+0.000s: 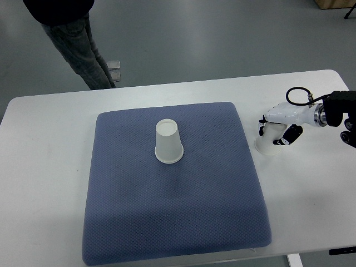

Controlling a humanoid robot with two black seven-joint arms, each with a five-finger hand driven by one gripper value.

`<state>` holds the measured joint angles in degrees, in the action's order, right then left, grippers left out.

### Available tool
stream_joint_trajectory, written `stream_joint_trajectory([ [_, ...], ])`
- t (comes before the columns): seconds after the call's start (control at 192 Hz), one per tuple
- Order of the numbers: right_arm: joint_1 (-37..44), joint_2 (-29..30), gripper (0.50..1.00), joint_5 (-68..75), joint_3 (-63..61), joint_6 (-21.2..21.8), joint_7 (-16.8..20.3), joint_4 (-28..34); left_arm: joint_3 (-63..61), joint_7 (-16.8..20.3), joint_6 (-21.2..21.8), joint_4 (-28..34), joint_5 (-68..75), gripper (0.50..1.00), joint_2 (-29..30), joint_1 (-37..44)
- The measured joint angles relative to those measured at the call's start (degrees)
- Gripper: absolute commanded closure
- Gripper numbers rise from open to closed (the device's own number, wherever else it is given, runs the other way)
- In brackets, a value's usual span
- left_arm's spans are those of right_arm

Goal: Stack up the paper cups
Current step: 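Lower the right hand and close its fingers around the white cup, then lift the held cup and carry it over the cup on the pad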

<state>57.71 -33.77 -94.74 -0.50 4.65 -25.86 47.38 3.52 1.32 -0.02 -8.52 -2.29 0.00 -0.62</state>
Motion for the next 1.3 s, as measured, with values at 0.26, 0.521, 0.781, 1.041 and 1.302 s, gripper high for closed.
stream_joint_trajectory([
  [0.26,0.23,-0.12,0.987,0.07,0.07,0.29,0.0,-0.01,0.0,0.0,0.0,0.01,0.0,0.5,0.0,0.0],
  [0.521,1.38,-0.53,0.987,0.16,-0.02,0.41,0.04,-0.01,0.0,0.0,0.03,0.01,0.0,0.5,0.0,0.0],
  [0.781,4.52,-0.86,0.985,0.34,-0.29,1.2,-0.14,0.1,0.0,0.0,0.03,0.02,0.0,0.5,0.0,0.0],
  [1.041,11.11,-0.88,0.983,1.02,-0.64,4.88,-0.64,2.12,0.0,0.0,0.01,0.02,0.0,0.5,0.0,0.0],
  [1.302,18.36,-0.08,0.981,1.43,-0.84,10.33,-0.69,7.53,0.0,0.0,0.0,0.02,0.0,0.5,0.0,0.01],
])
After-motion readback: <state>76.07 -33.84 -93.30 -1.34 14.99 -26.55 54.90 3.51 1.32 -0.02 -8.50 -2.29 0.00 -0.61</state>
